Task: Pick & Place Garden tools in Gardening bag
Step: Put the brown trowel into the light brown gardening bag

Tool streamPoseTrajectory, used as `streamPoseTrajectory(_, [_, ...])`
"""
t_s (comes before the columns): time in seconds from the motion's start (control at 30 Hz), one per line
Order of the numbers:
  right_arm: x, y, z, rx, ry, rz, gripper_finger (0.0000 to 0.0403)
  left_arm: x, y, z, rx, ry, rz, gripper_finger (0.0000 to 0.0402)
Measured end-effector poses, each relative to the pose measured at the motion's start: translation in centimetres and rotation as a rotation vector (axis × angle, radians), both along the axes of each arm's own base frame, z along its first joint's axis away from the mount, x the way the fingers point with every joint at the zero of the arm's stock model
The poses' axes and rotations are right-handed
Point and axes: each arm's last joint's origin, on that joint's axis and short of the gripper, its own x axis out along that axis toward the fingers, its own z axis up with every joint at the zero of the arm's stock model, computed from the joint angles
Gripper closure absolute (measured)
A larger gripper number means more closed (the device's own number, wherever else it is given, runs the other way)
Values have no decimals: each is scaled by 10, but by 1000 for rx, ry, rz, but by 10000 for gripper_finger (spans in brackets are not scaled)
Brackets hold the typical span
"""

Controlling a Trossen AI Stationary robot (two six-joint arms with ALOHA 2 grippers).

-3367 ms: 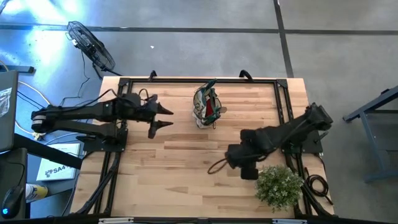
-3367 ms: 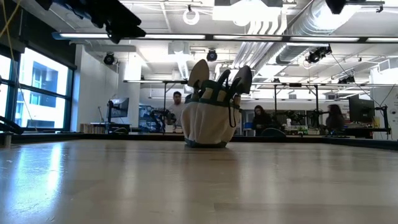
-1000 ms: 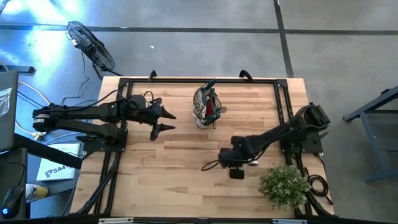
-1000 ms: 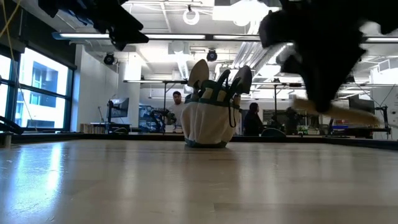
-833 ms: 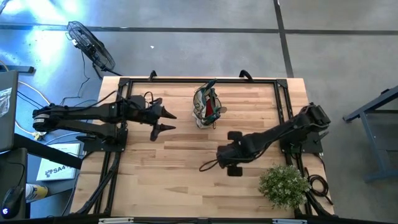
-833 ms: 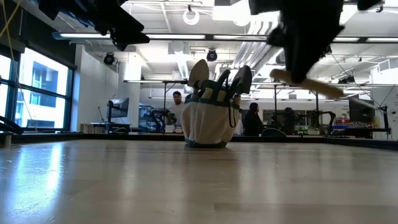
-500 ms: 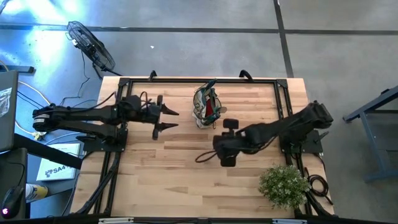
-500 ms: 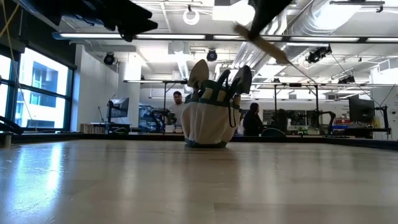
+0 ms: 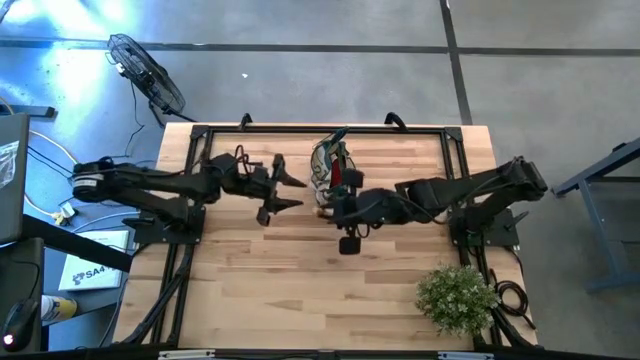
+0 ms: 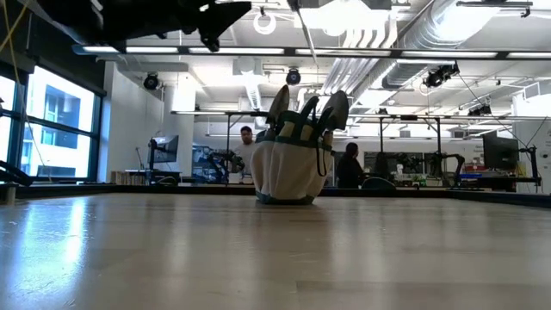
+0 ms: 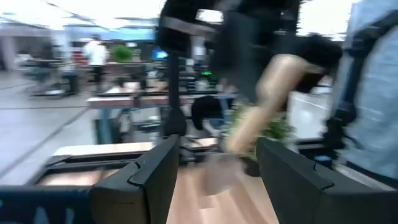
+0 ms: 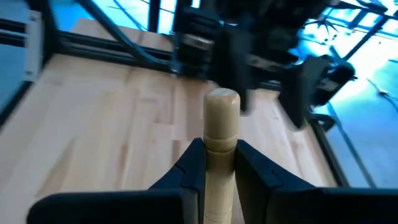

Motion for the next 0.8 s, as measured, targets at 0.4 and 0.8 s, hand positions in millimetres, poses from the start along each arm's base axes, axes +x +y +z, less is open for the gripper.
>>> streamPoseTrajectory(0.4, [8,-20,7,0,-72,7,358,30,-1,-5,2,37,-127,192])
streamPoseTrajectory(0.8, [12,-32,12,31,-127,39,358,36,-14,7,94,-23,45,192])
